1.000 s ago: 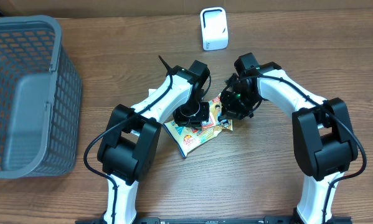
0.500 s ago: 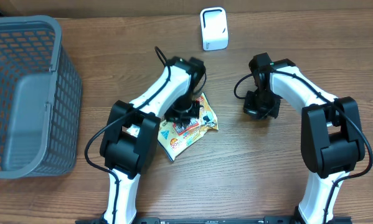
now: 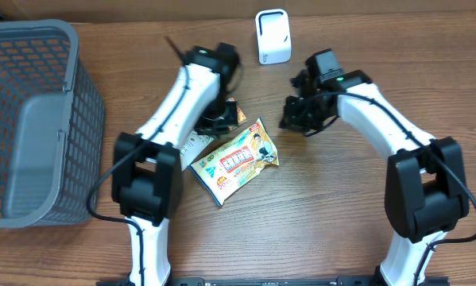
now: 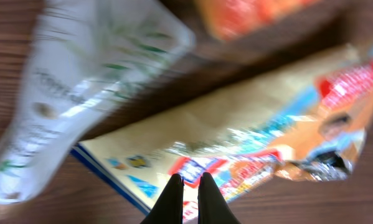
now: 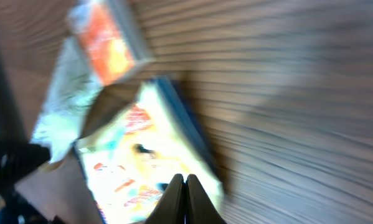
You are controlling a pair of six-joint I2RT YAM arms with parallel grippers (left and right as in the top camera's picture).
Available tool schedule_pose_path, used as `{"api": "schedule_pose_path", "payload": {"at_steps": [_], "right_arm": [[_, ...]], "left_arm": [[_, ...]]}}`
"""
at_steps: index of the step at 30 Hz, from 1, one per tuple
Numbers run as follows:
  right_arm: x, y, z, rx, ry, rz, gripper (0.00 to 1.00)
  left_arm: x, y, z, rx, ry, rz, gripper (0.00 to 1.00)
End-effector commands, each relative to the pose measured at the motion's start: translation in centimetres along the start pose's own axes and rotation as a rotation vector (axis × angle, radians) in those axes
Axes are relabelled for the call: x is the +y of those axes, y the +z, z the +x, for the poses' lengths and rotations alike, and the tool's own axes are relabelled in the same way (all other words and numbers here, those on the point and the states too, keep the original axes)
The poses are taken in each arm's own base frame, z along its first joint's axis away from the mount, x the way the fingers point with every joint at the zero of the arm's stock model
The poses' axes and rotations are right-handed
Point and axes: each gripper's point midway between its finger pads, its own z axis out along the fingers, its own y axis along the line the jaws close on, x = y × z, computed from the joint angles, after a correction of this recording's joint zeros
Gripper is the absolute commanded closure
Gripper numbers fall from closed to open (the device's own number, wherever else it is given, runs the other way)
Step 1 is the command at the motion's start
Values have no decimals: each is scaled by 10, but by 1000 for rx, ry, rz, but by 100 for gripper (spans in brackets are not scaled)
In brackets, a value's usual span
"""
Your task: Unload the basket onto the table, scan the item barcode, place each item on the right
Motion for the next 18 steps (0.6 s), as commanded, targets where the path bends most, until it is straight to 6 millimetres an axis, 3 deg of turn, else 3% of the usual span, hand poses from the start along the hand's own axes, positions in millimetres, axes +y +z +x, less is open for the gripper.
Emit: {"api": "schedule_pose_path", "payload": {"at_steps": [1,6,10,12,14,18], "right_arm": [[36,16,9,31,-74,-79,96],[40,56,26,107,-20,-63,96],[28,68,31,132,17,-27,96],[5,66,24,96,88,78,96],[-38,55,15,32,207,262,96],[-67,40,17,46,280,332,96]], "left_arm": [[22,-18,-11,-24,-88,51,96],[42,-19,-12,0,-137,45,96],[43,-19,-10,7,-130,41,96],[41,-19,-7,15,-125,41,96],[33,-18,-1,35,-81,53,96],[2,-15,14,88,36,159,96]]}}
